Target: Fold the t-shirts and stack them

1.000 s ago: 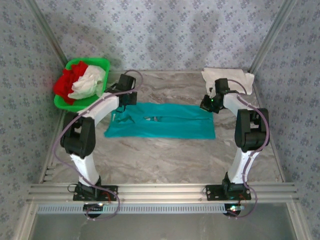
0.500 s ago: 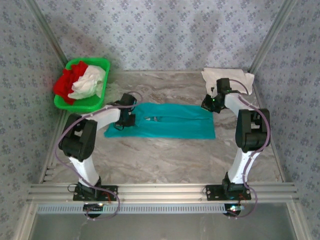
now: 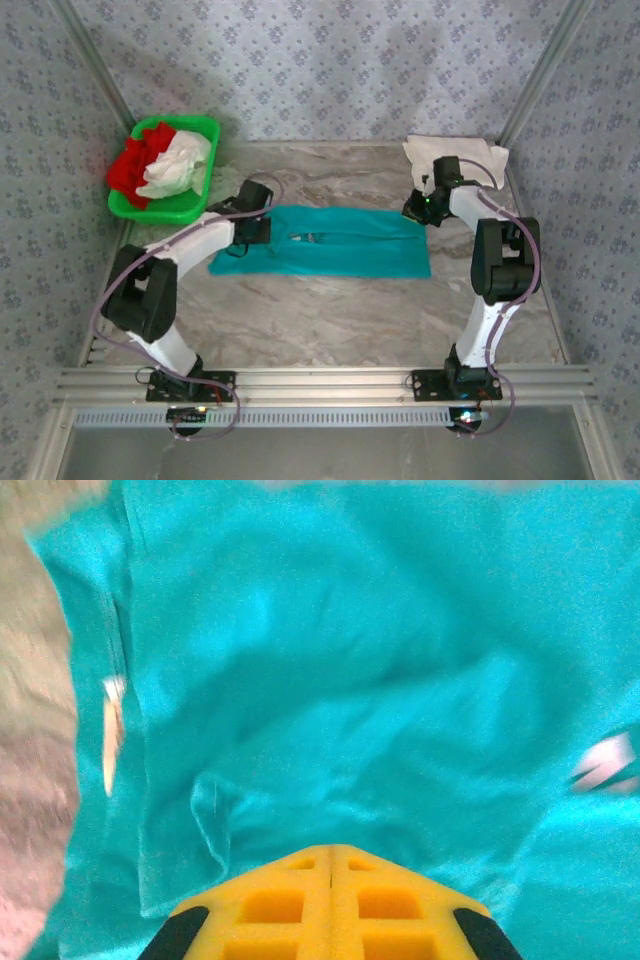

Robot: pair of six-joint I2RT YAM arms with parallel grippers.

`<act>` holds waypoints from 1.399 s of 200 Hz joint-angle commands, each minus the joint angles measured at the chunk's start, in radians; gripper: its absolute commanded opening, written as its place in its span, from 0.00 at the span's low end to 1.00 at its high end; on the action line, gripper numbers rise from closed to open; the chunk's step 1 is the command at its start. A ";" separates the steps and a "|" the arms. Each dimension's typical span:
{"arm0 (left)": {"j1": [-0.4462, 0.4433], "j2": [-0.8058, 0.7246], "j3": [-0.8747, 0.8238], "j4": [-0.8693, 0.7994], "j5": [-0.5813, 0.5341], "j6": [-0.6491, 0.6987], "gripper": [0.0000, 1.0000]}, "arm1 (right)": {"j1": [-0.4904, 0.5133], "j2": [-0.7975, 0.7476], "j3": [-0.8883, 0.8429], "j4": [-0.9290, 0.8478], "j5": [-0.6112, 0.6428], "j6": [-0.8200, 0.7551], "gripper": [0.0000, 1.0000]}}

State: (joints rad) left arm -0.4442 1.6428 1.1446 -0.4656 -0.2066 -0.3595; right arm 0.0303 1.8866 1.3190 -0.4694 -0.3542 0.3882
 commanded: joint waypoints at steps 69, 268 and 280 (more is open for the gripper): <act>0.121 0.152 0.057 0.112 0.117 0.043 0.00 | -0.049 0.034 0.082 -0.087 0.025 0.014 0.33; 0.174 0.107 -0.128 0.115 0.147 -0.020 0.00 | -0.102 -0.023 -0.079 -0.090 0.042 0.016 0.02; 0.175 0.104 -0.129 0.114 0.150 -0.023 0.00 | -0.101 -0.031 -0.081 -0.097 0.045 0.017 0.03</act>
State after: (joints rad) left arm -0.2806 1.7630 1.0069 -0.2829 -0.0563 -0.3683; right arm -0.0662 1.8931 1.2221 -0.5144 -0.3294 0.4030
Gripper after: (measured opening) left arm 0.050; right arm 0.066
